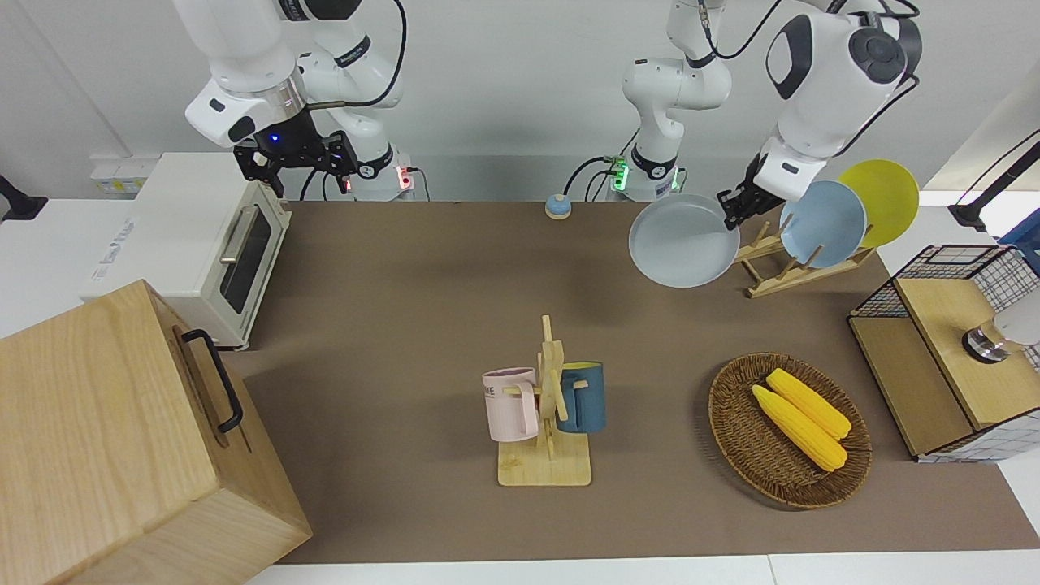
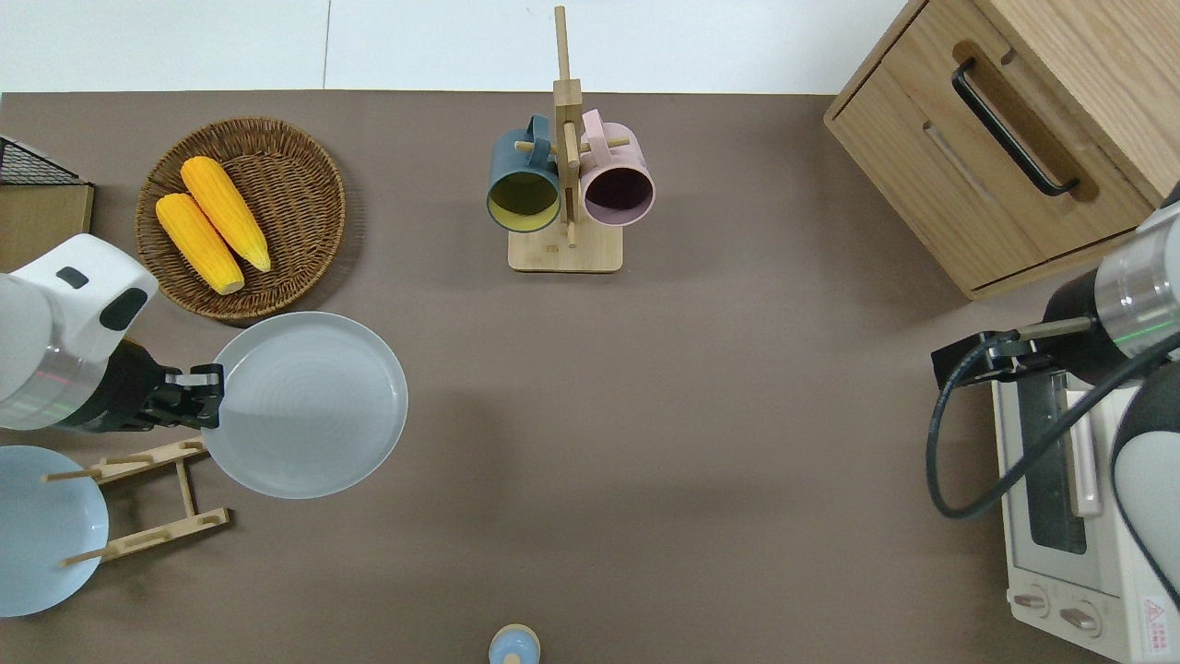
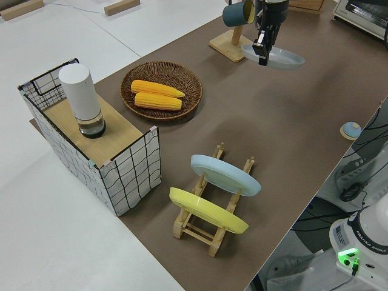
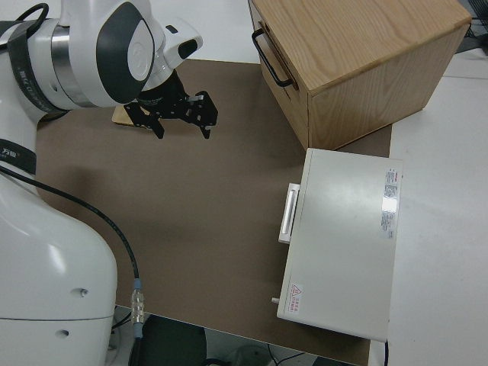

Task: Pick gray plate from table and place it on lower plate rack with left arm
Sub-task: 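Lower the upright plate into the lower slot of the wooden rack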

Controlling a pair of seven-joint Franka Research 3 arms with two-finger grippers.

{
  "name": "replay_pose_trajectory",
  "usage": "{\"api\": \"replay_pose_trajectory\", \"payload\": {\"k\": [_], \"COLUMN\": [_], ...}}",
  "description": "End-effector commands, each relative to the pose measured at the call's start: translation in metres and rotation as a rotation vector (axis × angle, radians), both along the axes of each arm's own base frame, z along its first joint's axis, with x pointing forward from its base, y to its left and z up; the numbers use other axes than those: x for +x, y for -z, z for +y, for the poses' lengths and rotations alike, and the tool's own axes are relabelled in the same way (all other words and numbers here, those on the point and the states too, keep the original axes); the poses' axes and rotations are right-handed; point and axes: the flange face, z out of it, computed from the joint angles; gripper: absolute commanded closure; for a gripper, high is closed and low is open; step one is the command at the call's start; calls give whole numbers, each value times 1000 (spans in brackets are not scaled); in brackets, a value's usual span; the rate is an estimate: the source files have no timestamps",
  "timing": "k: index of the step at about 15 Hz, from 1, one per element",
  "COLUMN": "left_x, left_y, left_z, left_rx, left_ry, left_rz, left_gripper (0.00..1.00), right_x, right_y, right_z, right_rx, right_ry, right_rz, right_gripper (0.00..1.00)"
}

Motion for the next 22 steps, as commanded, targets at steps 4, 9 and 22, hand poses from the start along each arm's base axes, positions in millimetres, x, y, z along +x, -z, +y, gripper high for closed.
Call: {"api": "replay_pose_trajectory", "payload": {"k": [4, 9, 22], "left_x": [-4, -13, -29], "left_y": [-18, -17, 16], "left_z": [9, 13, 61], "left_rx": [206, 486, 956], "left_ry": [21, 69, 33], "left_rz": [27, 91, 245], "left_gripper": [1000, 1000, 1000], "right_x": [-2, -2, -2], "right_y": [-4, -3, -4], "right_z": [-3, -2, -2], "right_rx": [-7, -8, -9], "right_ry": [16, 14, 14], "right_rz": [0, 2, -1], "right_gripper": [17, 17, 17]}}
